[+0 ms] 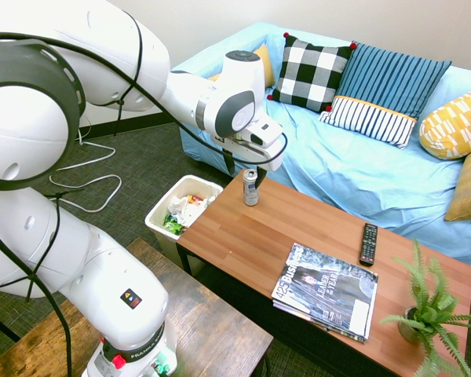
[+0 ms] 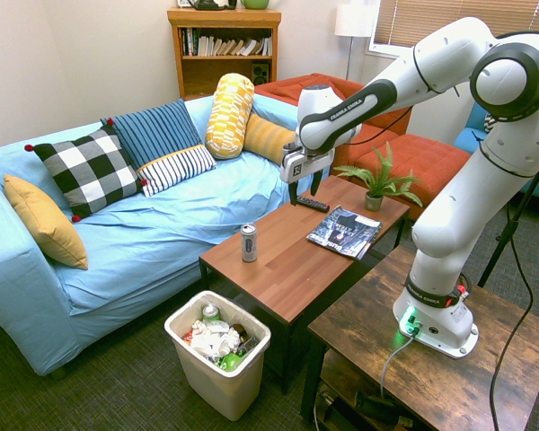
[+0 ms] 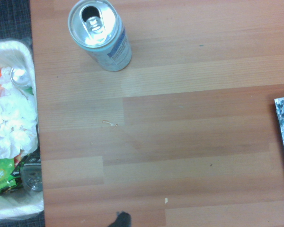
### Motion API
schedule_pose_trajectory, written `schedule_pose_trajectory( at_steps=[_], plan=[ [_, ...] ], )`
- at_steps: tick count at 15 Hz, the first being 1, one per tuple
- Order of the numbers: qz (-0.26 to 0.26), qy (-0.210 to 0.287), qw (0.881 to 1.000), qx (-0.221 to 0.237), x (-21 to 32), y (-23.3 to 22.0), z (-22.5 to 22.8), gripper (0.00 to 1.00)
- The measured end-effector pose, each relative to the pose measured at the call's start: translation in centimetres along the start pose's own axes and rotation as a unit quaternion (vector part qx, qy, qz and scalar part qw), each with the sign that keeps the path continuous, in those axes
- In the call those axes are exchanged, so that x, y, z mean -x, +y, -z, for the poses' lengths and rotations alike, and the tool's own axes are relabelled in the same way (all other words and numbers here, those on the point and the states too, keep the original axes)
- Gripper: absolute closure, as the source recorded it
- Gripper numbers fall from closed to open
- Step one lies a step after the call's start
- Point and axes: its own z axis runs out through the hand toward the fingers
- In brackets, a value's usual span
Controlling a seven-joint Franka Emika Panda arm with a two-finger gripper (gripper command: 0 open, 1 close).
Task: Throw the can in the trash bin
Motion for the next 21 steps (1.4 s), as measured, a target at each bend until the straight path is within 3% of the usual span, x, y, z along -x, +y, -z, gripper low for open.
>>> schedule_pose_trajectory(
  at_steps=[7,13,21],
  plan=[
    [0.010,0.006,1.000,-0.010,-0.4,-2.7,-0.8,0.00],
    [0.013,0.019,0.999,-0.032,0.0,-8.2,-4.8,0.00],
    [-0.008,0.044,0.999,-0.018,0.0,-13.3,-9.9,0.00]
  ],
)
